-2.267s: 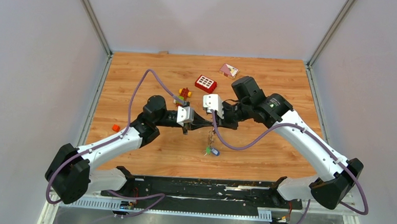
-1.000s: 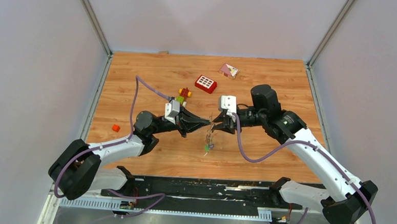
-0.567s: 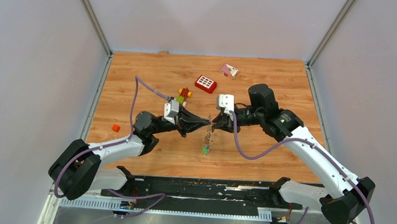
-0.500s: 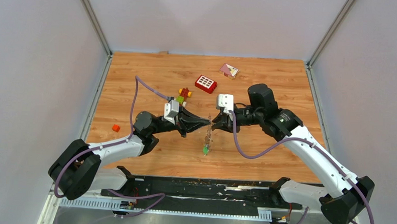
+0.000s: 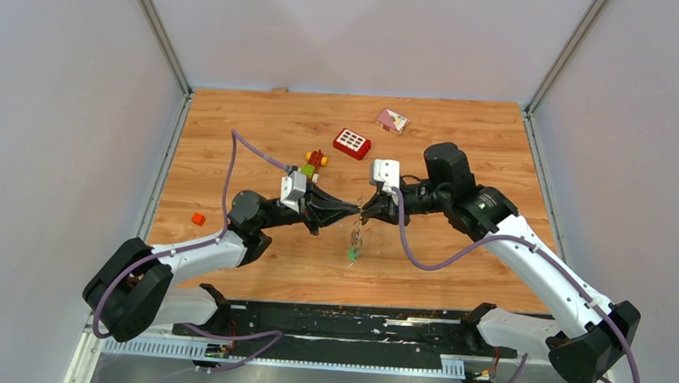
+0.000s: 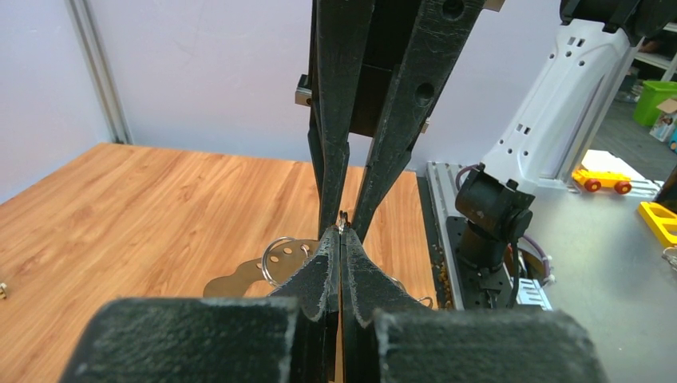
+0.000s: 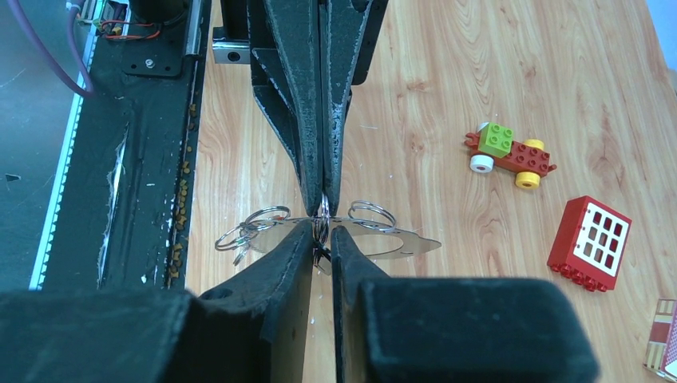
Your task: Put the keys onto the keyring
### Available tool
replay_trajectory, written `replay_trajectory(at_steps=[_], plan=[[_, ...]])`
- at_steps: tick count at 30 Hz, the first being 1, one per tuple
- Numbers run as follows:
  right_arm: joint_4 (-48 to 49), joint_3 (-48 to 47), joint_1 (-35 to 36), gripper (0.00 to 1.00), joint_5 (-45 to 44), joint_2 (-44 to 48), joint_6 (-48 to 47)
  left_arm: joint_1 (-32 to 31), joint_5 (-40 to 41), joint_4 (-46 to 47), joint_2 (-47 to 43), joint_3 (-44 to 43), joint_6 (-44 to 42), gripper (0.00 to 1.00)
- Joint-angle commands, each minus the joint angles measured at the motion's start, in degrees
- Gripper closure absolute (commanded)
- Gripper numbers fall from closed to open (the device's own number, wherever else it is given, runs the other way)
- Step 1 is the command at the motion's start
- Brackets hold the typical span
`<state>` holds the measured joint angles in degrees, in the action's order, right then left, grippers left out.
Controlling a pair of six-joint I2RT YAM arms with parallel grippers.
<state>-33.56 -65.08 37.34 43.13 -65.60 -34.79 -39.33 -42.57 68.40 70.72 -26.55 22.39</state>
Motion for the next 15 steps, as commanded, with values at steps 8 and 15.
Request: replay_trajectory(at_steps=[8,15], plan=[[-0.5,-2.9,-0.1,1.00,-0.5,-0.3,-1.4,0.0,0.0,1.9,-0.9,-0.3,-3.8,1.00],[-12.3,-9.1,-0.1,1.00,-5.4,-3.7,-5.8,0.0,-1.6,-8.3,-3.3,-2.5,-13.7,0.77]])
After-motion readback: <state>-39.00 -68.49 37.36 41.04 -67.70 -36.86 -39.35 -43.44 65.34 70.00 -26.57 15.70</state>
